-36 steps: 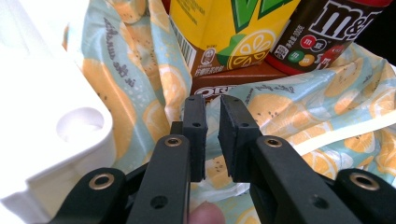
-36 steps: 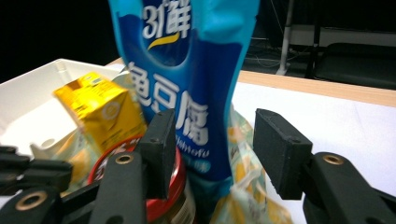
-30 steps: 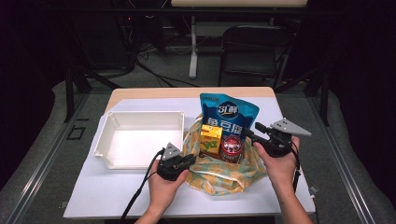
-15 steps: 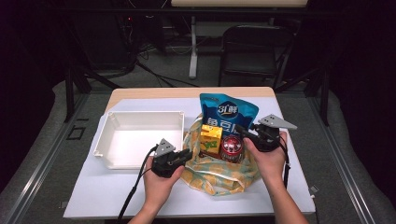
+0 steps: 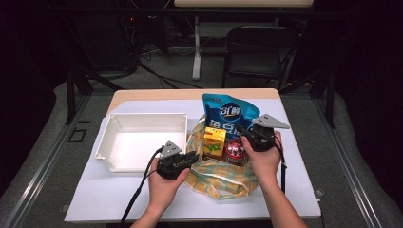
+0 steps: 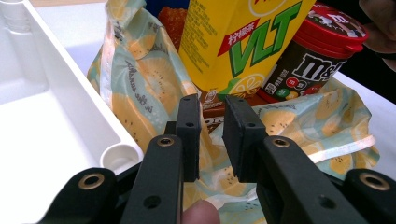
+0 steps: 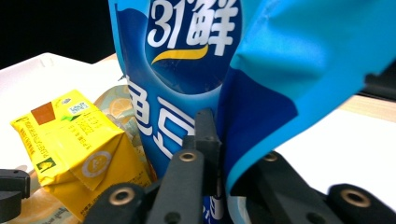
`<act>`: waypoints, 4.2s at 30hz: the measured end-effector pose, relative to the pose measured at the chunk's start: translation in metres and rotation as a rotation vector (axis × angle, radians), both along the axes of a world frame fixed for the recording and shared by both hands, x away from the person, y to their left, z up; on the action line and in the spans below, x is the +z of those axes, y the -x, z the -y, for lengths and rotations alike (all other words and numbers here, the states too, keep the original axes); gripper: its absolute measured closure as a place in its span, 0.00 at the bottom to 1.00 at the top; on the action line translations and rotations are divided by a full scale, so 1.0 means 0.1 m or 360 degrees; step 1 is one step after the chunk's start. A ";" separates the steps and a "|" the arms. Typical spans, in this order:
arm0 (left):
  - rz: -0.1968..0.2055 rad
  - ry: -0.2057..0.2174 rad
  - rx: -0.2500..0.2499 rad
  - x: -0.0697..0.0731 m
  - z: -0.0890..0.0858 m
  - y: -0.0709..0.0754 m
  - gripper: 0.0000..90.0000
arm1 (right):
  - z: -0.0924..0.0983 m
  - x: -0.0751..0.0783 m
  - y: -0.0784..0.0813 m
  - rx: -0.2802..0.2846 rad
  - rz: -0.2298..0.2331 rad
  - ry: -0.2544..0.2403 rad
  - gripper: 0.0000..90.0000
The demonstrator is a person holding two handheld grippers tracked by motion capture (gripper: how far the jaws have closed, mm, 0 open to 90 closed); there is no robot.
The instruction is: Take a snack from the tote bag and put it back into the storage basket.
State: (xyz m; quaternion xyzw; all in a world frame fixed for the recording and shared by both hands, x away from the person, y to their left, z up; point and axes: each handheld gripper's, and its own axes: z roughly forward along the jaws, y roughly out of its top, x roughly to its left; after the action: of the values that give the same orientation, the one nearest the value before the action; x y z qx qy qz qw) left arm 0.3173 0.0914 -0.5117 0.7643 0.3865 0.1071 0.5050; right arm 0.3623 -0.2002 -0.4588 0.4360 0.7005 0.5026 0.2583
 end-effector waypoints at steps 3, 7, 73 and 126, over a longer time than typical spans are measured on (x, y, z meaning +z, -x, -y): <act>-0.0002 -0.0011 -0.0008 0.00 -0.01 -0.01 0.85 | 0.00 0.03 0.01 0.0019 0.0006 -0.0031 1.00; -0.0001 0.0008 0.0009 0.00 -0.02 -0.03 0.84 | 0.02 0.19 0.05 0.0037 0.0067 -0.0047 1.00; -0.0168 -0.0077 0.0047 0.18 0.05 -0.80 0.73 | -0.23 1.13 -0.08 0.0167 0.0286 -0.0267 1.00; 0.0336 0.0438 0.0155 1.29 -0.73 -0.82 0.80 | -1.04 1.03 -0.31 0.0356 0.0207 -0.0305 1.00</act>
State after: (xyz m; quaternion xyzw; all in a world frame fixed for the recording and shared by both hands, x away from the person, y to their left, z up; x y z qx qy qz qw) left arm 0.3990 0.1642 -0.3830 0.6528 0.3789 0.1571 0.6368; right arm 0.3937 -0.0962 -0.3557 0.3444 0.6753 0.6199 0.2026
